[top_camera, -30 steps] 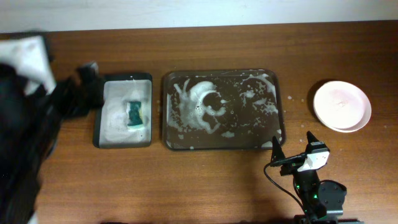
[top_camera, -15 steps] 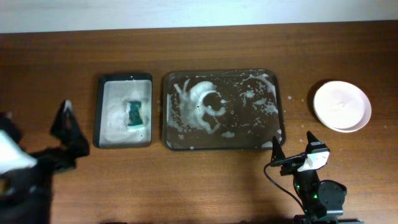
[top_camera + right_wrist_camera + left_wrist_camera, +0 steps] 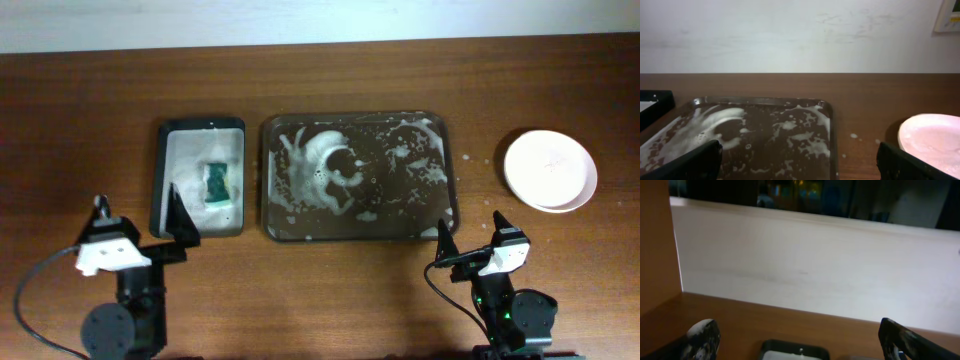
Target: Clean dirty plates on tray and stack at the side
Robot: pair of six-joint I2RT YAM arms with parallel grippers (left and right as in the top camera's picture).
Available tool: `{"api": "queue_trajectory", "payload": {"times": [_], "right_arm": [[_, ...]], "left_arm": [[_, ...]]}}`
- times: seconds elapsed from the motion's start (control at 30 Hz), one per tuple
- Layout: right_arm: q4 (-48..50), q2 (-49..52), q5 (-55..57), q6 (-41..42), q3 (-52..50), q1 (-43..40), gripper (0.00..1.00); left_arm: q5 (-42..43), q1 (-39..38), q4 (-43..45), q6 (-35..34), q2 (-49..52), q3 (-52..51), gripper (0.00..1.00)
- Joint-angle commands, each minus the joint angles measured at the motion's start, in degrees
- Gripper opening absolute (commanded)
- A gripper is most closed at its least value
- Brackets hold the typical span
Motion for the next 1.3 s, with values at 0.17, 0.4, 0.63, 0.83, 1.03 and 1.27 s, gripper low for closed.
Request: {"api": "queue_trajectory", "payload": {"times": [0.17, 0.4, 0.63, 0.83, 1.03, 1.27], "right_arm": [[-0.3, -0.4, -0.9, 0.4, -0.3, 0.5, 0.98], [-0.3, -0.4, -0.9, 0.4, -0.3, 0.5, 0.98], [-0.3, -0.4, -0.9, 0.4, -0.3, 0.5, 0.98], [-0.3, -0.4, -0.9, 0.4, -0.3, 0.5, 0.98], [-0.3, -0.4, -0.9, 0.4, -0.3, 0.5, 0.98], [-0.3, -0.4, -0.9, 0.4, -0.3, 0.5, 0.98]], "left_arm": [[3.1, 1.1, 7.3, 7.1, -11.4, -16.5, 0.99], [4.3, 1.1, 8.9, 7.6, -17.9, -23.7, 0.99], [9.3, 1.2, 6.5, 14.8, -18.2, -24.1, 0.99], [9.6, 1.2, -2.3, 15.3, -18.2, -24.3, 0.99], [9.4, 1.2, -3.4, 15.7, -18.2, -24.3, 0.99], [9.0, 1.2, -3.6, 15.7, -18.2, -24.3, 0.99]]}}
